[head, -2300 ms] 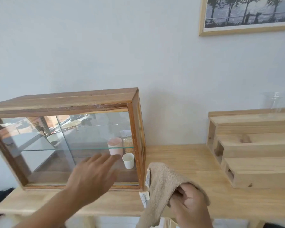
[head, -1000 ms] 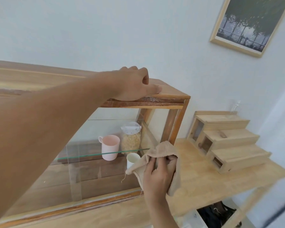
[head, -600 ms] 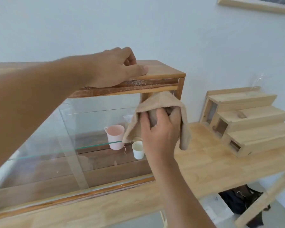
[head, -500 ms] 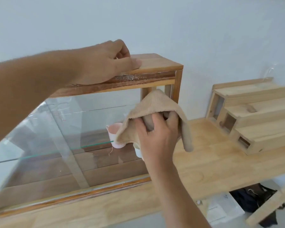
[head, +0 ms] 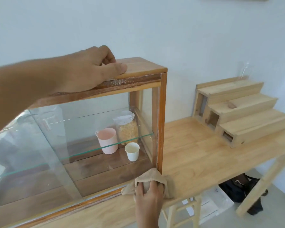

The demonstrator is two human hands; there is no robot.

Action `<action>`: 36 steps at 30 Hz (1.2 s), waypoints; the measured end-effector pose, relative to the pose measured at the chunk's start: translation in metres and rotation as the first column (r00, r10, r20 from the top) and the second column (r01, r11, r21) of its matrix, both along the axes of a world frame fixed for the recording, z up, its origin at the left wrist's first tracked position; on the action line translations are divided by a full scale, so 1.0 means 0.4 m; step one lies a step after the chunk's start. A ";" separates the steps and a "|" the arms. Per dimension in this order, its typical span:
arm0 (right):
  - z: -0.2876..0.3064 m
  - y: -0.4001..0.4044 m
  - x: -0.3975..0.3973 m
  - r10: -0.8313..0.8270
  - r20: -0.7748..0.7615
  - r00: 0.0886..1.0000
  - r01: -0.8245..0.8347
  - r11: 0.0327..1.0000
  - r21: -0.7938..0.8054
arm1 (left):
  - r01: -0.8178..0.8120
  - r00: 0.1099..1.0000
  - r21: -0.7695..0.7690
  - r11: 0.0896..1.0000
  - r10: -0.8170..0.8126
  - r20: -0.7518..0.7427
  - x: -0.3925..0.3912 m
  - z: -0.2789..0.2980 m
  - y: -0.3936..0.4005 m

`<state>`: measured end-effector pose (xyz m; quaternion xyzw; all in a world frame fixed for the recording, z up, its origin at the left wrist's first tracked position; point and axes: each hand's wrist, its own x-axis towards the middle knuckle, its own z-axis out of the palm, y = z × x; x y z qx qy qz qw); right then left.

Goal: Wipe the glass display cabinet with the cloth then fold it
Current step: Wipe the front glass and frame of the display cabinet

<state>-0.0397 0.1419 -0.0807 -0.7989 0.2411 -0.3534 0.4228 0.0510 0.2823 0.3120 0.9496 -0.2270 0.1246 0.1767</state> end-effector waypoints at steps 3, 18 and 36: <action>0.024 0.012 -0.018 0.092 -0.108 0.990 -0.085 0.994 0.065 | 0.038 0.999 0.046 0.998 -0.037 -0.022 -0.020 0.007 -0.005; 0.268 0.065 -0.020 0.187 0.268 0.945 -0.131 0.968 -0.215 | 0.058 0.998 0.054 0.997 -0.060 0.024 0.004 0.000 -0.003; 0.134 0.100 0.001 0.187 0.307 0.933 -0.146 0.978 -0.152 | 0.033 0.999 0.073 0.997 -0.033 0.009 -0.016 0.007 -0.004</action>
